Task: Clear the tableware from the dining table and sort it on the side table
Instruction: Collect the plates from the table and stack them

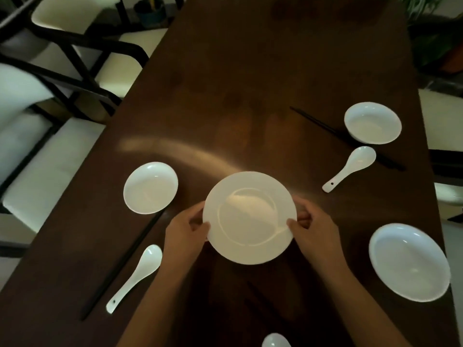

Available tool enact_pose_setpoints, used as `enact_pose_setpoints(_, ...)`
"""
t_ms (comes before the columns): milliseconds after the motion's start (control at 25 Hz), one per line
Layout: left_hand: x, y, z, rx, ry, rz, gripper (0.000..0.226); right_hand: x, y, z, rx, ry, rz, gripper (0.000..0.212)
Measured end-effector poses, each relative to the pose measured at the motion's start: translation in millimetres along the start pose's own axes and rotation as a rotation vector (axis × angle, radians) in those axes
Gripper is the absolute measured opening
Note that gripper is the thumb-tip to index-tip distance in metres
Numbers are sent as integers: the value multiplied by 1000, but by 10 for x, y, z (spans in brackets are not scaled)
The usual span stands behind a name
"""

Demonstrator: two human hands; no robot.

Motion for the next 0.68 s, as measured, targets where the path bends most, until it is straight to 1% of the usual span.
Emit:
enact_pose_setpoints(200,-39,-52,-39,-13,35,96,40,-79,-34,-75,83,85,-69,42)
enact_pose_setpoints(360,-74,-27,-29,-70,52,218,40,-116,-27,-58,129,159,-157,40)
enact_pose_setpoints(480,-119,-54,-52,-36,62,177,39,-144,20,-40,117,170,-203,41)
enact_pose_setpoints(600,-158,-77,-62,-21,82,186,40,-162,47,-45,100,207,-235,42)
enact_pose_setpoints(680,-159,-97,-73,8,91,142,40,-159,57,-31,104,220,-258,42)
Point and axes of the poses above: each hand's wrist, its own z-axis towards the middle knuckle, its own x-axis out of the back of the hand, y = z × x, the point moved 2 cm from there along z, towards the middle knuckle, and after that the axes turned 9 degrees about -x, right-handed, at the moved point
